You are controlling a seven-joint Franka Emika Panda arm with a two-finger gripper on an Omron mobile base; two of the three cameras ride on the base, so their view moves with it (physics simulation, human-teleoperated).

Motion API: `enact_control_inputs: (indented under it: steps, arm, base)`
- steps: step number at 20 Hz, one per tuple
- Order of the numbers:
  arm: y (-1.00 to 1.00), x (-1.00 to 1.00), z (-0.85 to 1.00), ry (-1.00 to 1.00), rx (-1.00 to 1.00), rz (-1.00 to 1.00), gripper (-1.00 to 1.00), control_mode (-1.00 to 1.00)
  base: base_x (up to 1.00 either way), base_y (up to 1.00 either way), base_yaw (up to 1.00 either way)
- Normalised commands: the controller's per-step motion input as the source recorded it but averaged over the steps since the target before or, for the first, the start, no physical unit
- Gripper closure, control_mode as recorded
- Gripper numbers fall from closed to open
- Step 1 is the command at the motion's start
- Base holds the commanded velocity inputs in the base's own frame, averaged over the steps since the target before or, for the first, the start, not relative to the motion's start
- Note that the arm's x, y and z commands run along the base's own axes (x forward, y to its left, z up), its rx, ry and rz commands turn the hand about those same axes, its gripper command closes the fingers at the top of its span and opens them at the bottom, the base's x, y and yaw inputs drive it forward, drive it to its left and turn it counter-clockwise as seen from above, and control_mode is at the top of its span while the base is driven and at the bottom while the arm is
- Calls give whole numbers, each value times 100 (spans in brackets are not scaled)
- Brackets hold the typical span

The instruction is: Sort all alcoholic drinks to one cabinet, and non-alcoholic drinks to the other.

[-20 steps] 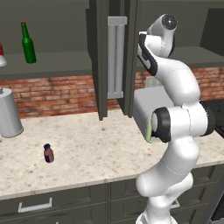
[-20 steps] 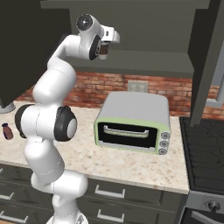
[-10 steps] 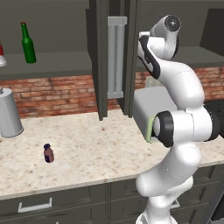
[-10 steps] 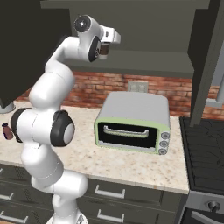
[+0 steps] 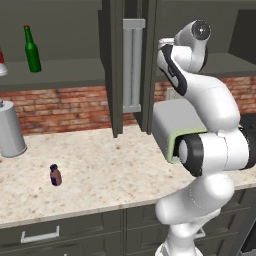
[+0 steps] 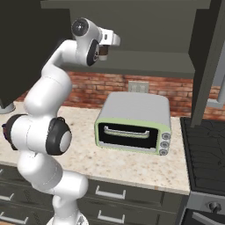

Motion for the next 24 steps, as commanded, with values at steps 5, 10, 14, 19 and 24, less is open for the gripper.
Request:
enact_control_inputs:
  steps: [5, 10, 14, 19, 24]
  arm:
    - [0, -45, 0, 0, 0, 0, -100, -100]
    - [0, -60, 3, 0, 0, 1, -100, -100]
    - [0, -60, 7, 1, 0, 2, -100, -100]
    - [0, -62, 9, 2, 0, 2, -100, -100]
    - [0, -66, 11, 3, 0, 0, -100, -100]
  base:
    - [0, 0, 0]
    - [0, 0, 0]
    - [0, 0, 0]
    - [0, 0, 0]
    - [0, 0, 0]
